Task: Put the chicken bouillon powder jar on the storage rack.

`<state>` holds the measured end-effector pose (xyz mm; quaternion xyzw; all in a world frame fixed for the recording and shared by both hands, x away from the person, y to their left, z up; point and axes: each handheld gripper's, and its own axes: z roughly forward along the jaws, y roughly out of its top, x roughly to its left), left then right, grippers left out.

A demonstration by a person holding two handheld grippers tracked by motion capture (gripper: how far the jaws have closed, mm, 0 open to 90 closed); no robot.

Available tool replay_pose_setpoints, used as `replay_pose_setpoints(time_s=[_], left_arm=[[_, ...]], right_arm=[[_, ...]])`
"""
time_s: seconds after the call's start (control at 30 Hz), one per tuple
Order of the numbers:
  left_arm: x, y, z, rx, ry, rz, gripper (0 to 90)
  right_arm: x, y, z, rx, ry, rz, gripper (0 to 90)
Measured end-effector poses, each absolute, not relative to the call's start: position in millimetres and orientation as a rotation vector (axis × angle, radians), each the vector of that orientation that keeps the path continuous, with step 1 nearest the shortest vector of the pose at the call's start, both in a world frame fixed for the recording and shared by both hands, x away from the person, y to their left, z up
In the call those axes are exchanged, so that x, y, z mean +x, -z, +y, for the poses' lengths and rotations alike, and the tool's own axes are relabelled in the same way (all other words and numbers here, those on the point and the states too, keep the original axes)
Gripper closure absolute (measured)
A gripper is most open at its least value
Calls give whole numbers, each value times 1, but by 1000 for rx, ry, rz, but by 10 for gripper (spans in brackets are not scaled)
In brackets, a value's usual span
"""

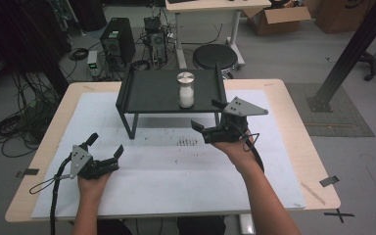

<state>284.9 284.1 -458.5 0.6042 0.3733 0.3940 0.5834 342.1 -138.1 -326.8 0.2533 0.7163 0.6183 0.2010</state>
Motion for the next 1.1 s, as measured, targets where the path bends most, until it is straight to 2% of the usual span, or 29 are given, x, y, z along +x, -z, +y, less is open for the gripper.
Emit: replay_pose_setpoints(time_s=[0.67,1.1], left_arm=[[285,459,284,1409,-917,871,4],[285,459,284,1409,-918,870,4]], right_arm=[[329,392,-146,702,-1701,2052,0],[325,422,-146,725,-1719,2035,0]])
